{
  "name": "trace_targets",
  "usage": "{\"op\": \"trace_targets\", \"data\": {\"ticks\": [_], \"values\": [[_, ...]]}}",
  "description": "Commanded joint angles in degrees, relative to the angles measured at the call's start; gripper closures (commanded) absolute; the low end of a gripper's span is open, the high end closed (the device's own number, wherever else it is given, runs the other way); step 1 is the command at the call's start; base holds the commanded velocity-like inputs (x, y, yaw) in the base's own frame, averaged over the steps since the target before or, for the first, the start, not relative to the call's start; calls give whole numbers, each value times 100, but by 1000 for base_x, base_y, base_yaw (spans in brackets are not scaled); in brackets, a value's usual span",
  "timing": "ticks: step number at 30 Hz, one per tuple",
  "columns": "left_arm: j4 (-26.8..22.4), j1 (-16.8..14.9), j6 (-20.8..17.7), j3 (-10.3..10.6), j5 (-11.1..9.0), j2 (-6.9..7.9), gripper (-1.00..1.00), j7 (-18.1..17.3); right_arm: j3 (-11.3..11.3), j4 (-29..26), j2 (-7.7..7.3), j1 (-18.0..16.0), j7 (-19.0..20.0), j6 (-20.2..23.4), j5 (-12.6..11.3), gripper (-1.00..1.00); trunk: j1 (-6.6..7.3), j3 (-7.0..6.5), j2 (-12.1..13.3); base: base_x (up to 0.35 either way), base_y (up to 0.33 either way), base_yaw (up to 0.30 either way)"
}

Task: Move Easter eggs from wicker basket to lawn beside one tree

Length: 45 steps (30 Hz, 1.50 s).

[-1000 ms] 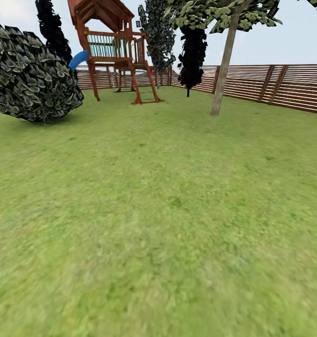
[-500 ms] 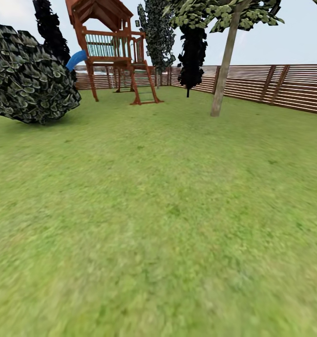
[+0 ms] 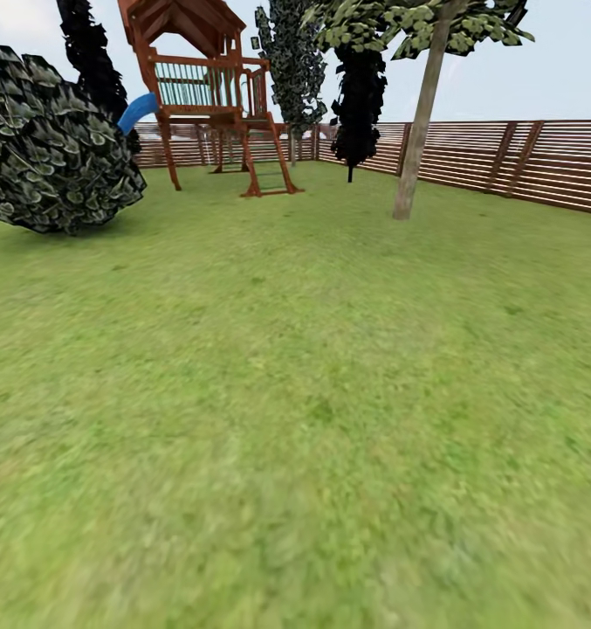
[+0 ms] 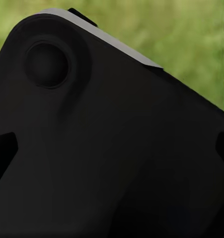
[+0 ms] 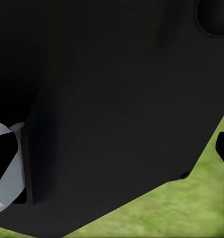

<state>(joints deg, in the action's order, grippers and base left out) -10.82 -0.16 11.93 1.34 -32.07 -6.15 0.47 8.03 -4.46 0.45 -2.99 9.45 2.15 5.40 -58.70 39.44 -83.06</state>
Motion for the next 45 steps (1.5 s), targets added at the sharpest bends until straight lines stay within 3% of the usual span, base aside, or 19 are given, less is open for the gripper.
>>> {"op": "trace_targets", "data": {"ticks": [1, 45], "values": [[1, -2, 19, 15, -28, 0, -100, 5, 6, -11, -1, 0, 8, 23, 56, -100, -3, 4, -2, 343, -89, 0], [1, -2, 20, 15, -28, 0, -100, 4, 6, -11, -1, 0, 7, 23, 58, -100, -3, 4, -2, 343, -89, 0]]}}
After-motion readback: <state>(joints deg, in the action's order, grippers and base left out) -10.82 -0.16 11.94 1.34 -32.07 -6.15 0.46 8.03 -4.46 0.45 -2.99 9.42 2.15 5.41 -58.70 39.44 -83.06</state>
